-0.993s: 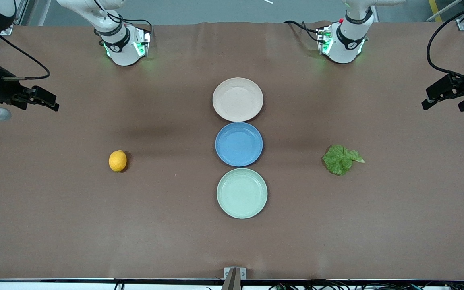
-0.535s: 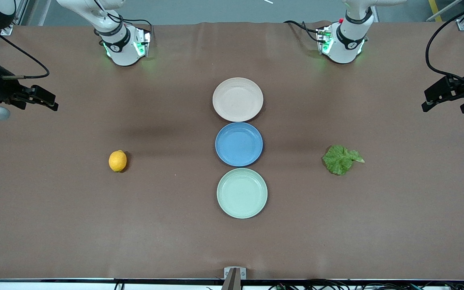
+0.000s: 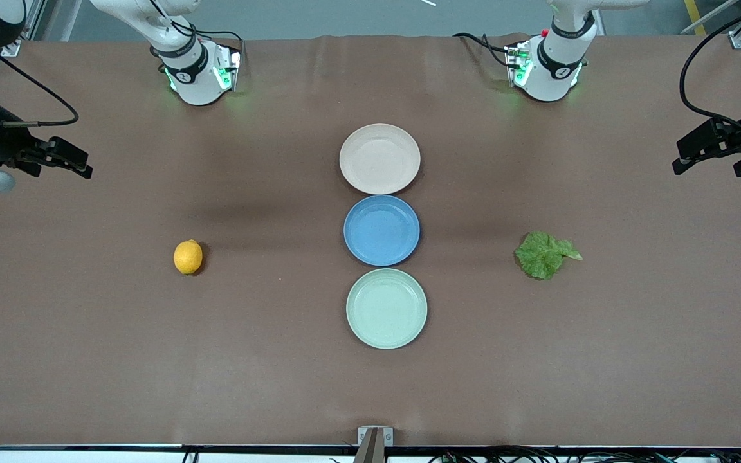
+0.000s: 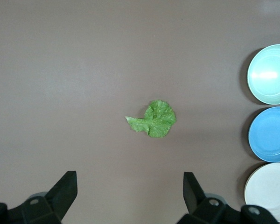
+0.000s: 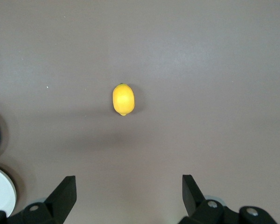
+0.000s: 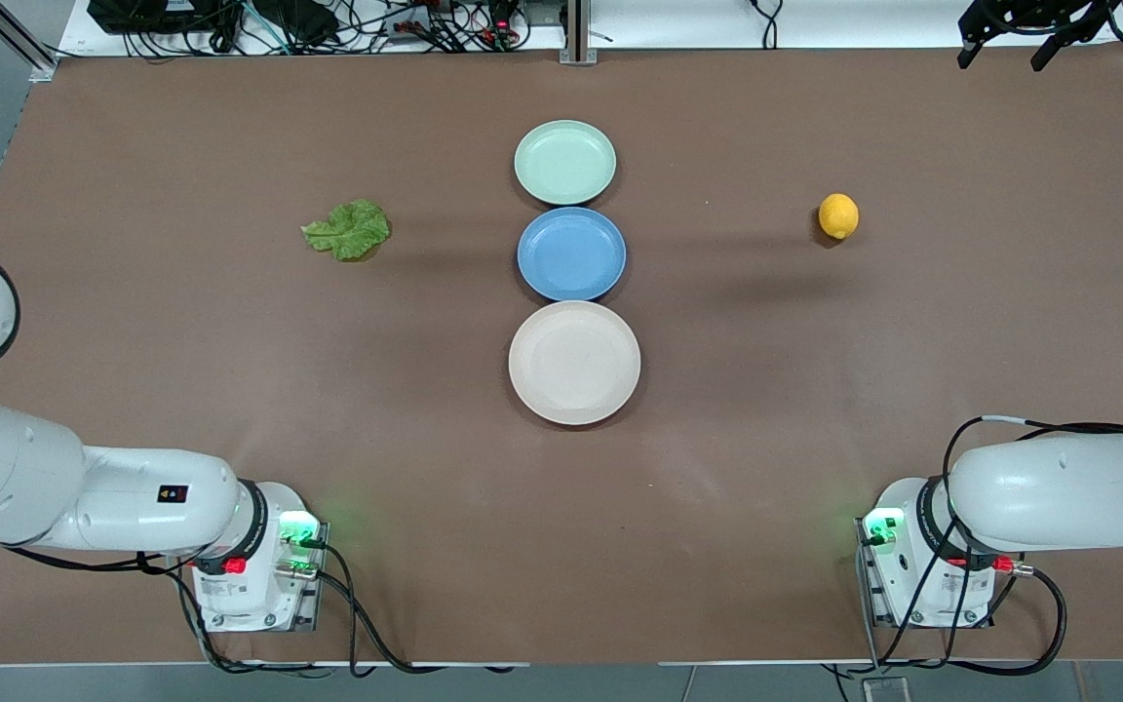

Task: Pick lemon and lettuce from plates

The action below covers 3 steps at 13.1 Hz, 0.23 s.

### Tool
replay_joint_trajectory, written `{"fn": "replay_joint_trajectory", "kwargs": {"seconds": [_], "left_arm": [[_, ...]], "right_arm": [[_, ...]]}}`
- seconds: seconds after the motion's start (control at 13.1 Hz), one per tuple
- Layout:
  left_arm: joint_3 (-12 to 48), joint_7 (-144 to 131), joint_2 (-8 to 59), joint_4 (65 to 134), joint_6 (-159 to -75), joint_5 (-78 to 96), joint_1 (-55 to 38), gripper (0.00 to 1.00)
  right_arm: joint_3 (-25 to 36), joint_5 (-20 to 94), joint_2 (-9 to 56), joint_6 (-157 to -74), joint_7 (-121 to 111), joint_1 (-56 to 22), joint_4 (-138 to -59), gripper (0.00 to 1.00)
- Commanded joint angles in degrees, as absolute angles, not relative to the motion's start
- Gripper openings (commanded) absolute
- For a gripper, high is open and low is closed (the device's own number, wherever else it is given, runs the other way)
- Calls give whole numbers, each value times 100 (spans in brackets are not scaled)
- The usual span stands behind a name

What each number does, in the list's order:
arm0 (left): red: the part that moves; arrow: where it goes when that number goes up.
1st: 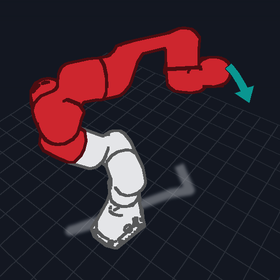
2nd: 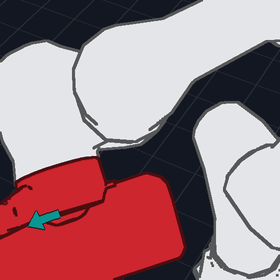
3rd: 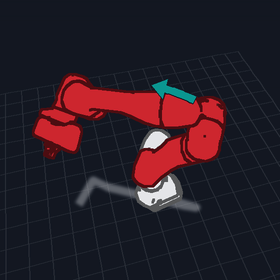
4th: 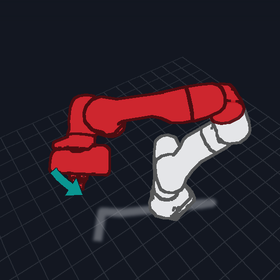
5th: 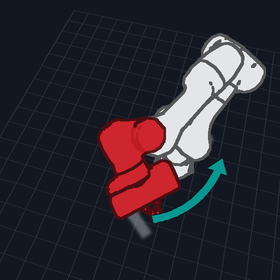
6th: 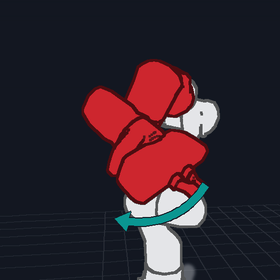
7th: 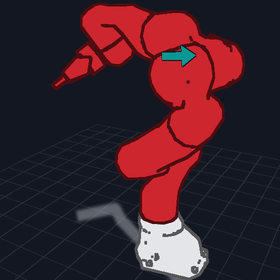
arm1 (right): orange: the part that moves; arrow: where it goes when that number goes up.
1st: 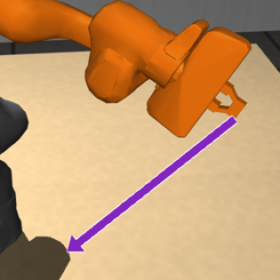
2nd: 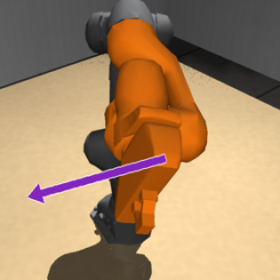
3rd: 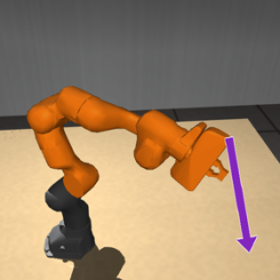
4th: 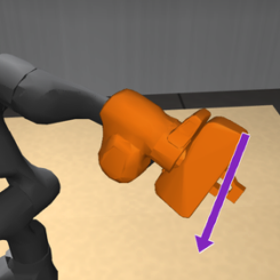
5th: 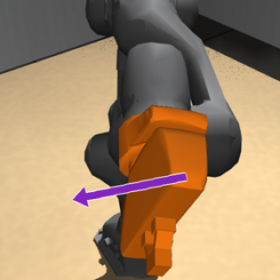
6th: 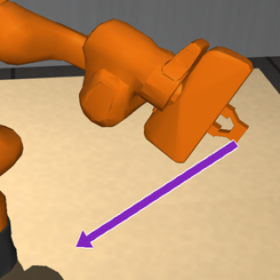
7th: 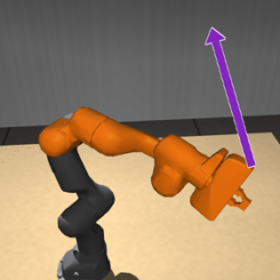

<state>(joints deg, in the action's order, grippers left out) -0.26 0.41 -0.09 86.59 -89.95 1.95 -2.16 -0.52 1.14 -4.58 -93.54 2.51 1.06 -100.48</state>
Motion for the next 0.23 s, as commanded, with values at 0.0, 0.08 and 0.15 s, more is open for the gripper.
{"fn": "replay_joint_trajectory", "kwargs": {"seconds": [0.0,0.08,0.15], "left_arm": [[0,79,35,8508,-8859,123,-193,100],[0,79,35,8508,-8859,123,-193,100],[0,79,35,8508,-8859,123,-193,100]], "right_arm": [[-97,18,-642,-9492,18,141,-10230,100],[-105,18,-642,-9492,9,141,-10230,100],[-97,26,-642,-9492,17,141,-10230,100]]}}
